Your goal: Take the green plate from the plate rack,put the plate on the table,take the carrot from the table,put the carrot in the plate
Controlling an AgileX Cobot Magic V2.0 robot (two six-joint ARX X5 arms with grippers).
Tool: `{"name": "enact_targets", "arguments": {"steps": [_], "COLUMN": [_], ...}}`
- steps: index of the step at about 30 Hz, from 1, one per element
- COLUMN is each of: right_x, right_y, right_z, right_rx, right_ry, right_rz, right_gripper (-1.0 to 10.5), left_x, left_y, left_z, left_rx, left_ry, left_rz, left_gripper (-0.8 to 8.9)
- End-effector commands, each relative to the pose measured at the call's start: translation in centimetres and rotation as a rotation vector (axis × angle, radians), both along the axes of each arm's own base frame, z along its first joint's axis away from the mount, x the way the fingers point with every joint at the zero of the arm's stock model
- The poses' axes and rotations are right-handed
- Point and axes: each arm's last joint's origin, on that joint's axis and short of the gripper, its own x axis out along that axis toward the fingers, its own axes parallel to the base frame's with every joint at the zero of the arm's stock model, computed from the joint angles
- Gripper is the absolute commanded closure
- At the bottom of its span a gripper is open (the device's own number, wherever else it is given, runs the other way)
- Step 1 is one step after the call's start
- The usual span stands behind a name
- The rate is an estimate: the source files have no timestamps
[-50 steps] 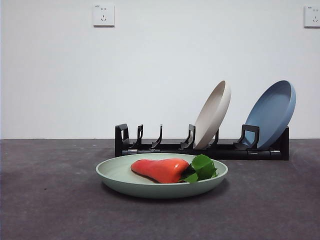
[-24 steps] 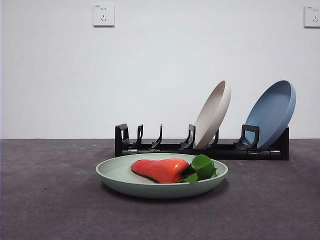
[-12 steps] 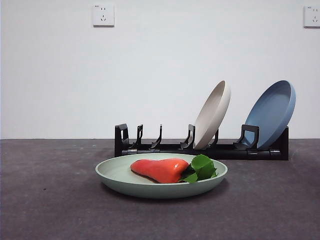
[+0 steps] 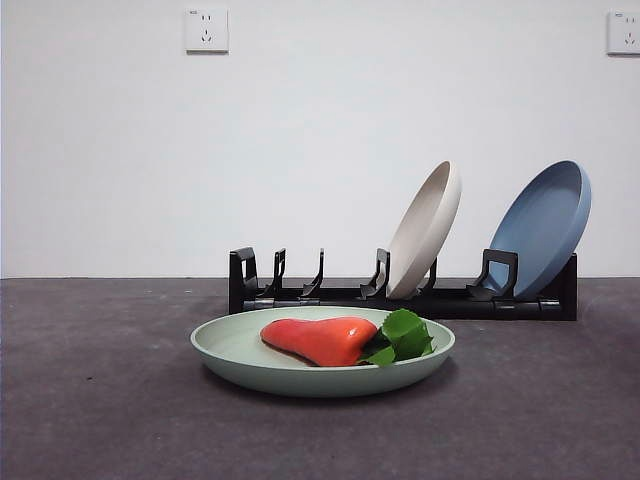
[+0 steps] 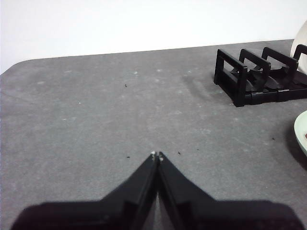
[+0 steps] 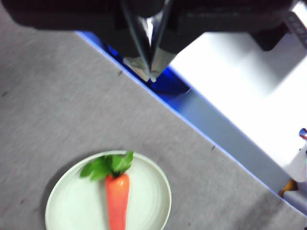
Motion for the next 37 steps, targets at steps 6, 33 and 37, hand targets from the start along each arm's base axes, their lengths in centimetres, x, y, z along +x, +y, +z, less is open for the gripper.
{"name": "enact_targets", "arguments": {"steps": [6,33,37], "right_x": [-0.7,1.1,1.3], "right_y": [-4.0,-6.8,-6.6], "right_z": [2.3,-16.3,-17.3], "right_rx": [0.193,0.338,0.338], "right_ry": [-0.396,-0.767,-0.737], "right_rz": [-0.225,-0.588,-0.580], "right_gripper": [9.5,9.5,9.5], "left_x": [0.1,0.1,0.1], "left_y": [0.0,0.0,0.0], "left_z": [-0.4,-0.4,-0.4], "left_rx": [-0.006,-0.006,-0.006], "left_ry": [0.010,0.010,0.010], "left_rz": [0.008,0.008,0.008], "left_gripper": [8.16,8.16,8.16]}}
